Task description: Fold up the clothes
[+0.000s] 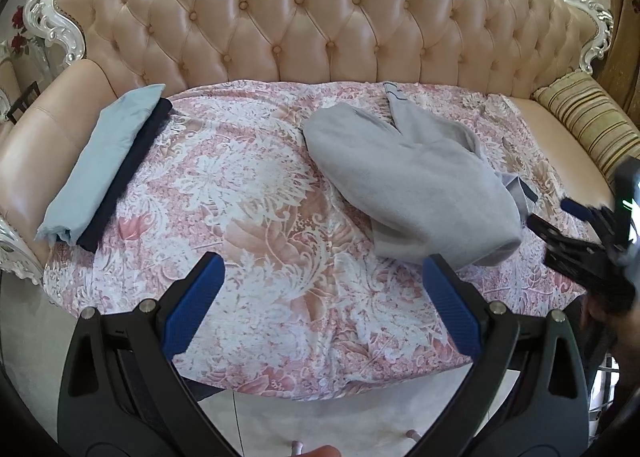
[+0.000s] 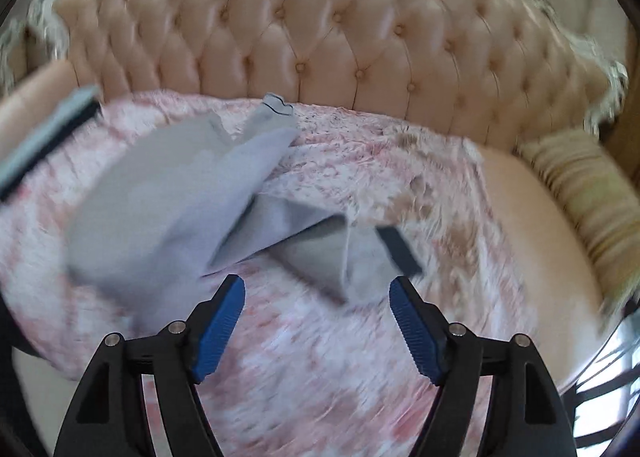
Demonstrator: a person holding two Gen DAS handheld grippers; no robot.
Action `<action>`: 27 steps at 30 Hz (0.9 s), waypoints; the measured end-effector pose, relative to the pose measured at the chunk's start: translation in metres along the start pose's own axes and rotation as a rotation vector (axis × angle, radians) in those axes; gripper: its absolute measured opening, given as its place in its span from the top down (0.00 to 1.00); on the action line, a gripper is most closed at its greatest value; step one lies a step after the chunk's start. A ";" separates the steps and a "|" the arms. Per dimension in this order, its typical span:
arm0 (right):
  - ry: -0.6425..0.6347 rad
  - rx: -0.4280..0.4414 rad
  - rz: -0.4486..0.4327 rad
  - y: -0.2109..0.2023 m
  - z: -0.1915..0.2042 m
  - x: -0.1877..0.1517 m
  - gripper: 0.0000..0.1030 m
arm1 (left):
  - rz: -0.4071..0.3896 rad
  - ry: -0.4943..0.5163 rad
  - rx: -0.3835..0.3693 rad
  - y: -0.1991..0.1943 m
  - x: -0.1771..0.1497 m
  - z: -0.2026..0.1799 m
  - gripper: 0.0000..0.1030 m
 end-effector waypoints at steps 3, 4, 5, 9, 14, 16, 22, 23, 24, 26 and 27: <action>-0.099 0.130 0.116 0.028 0.015 0.008 0.26 | -0.001 -0.027 -0.008 -0.001 -0.002 0.010 0.03; -0.143 0.188 0.142 0.033 0.027 0.011 0.27 | -0.003 -0.036 -0.008 -0.002 -0.002 0.014 0.03; -0.178 0.221 0.167 0.035 0.037 0.014 0.27 | -0.007 -0.047 -0.008 -0.003 -0.002 0.019 0.03; -0.271 0.254 0.192 0.010 0.051 0.019 0.27 | -0.018 -0.090 -0.001 -0.004 -0.004 0.040 0.03; -0.368 0.265 0.212 -0.010 0.070 -0.003 0.22 | 0.009 -0.133 -0.014 0.008 -0.009 0.051 0.03; -0.439 0.255 0.256 0.005 0.087 -0.020 0.22 | 0.014 -0.141 -0.024 0.009 -0.012 0.051 0.03; -0.222 0.294 0.099 0.036 0.101 0.013 0.61 | -0.026 -0.149 -0.013 -0.005 -0.009 0.064 0.03; -0.153 0.300 0.084 0.034 0.095 0.024 0.85 | -0.030 -0.161 -0.011 -0.006 -0.009 0.069 0.03; -0.097 0.294 0.053 0.028 0.088 0.037 0.85 | -0.034 -0.175 -0.008 -0.007 -0.009 0.074 0.03; -0.085 0.246 -0.048 0.003 0.078 0.072 0.87 | -0.035 -0.197 -0.007 -0.007 -0.010 0.082 0.03; -0.099 0.227 -0.095 -0.015 0.076 0.093 0.87 | -0.030 -0.209 -0.008 -0.005 -0.011 0.085 0.03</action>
Point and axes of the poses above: each gripper's, at about its wrist camera, not at the fingertips, and y roughly the way its jaws point, z to its left, x to its top, the point moved 7 cm from there along y, roughly the way its jaws point, and after that the axes turned 11 degrees about x, right-handed, at the moved point
